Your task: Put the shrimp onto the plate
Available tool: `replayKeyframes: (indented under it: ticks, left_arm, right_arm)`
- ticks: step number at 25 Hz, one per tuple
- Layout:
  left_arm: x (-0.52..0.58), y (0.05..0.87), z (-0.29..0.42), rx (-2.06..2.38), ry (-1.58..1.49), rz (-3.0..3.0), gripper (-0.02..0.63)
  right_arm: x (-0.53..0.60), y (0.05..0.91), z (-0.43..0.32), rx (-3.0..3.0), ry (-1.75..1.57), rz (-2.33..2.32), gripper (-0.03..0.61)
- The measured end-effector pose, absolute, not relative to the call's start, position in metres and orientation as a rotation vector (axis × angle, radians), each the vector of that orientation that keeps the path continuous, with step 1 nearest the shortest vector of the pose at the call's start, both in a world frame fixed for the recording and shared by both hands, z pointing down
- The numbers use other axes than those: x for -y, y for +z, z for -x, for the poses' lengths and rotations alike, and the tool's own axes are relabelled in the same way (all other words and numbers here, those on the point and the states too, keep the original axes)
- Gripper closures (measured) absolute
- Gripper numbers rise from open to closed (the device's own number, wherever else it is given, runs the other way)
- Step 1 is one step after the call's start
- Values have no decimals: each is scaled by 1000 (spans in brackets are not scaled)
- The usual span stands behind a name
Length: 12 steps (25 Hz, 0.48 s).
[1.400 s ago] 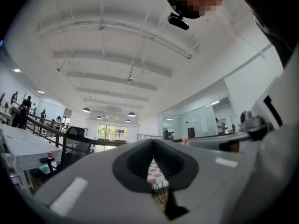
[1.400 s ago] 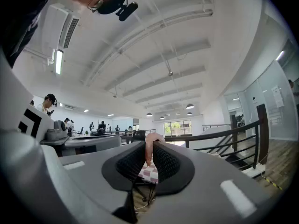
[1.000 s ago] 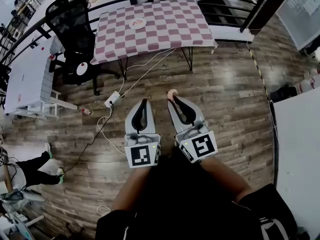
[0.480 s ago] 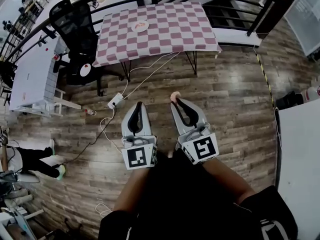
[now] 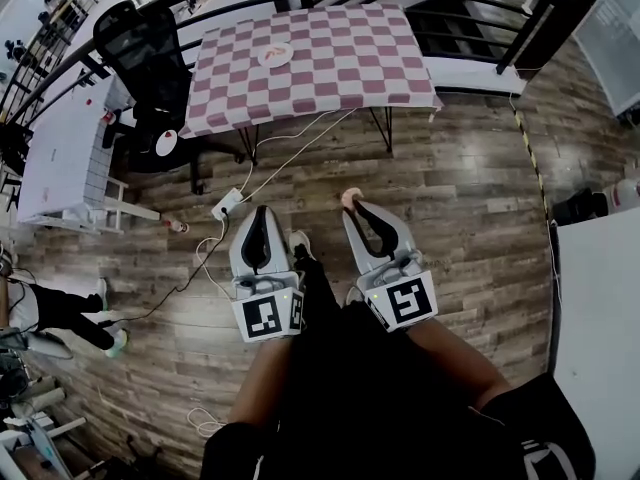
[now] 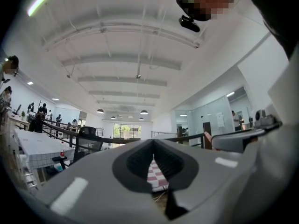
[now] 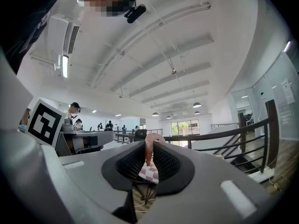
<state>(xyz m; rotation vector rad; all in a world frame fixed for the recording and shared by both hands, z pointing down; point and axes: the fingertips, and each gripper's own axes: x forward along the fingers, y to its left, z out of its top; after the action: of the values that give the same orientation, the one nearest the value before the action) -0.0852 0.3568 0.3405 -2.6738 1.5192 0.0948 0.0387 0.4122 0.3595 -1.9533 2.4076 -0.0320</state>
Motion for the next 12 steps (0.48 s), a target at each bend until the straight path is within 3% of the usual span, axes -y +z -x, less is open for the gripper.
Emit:
replayKeyframes:
  ticks: [12]
  left_arm:
    - [-263,359,60,-1479,110,2722,604]
  right_arm:
    - [-326,376,-67,-2409,-46,2041,528]
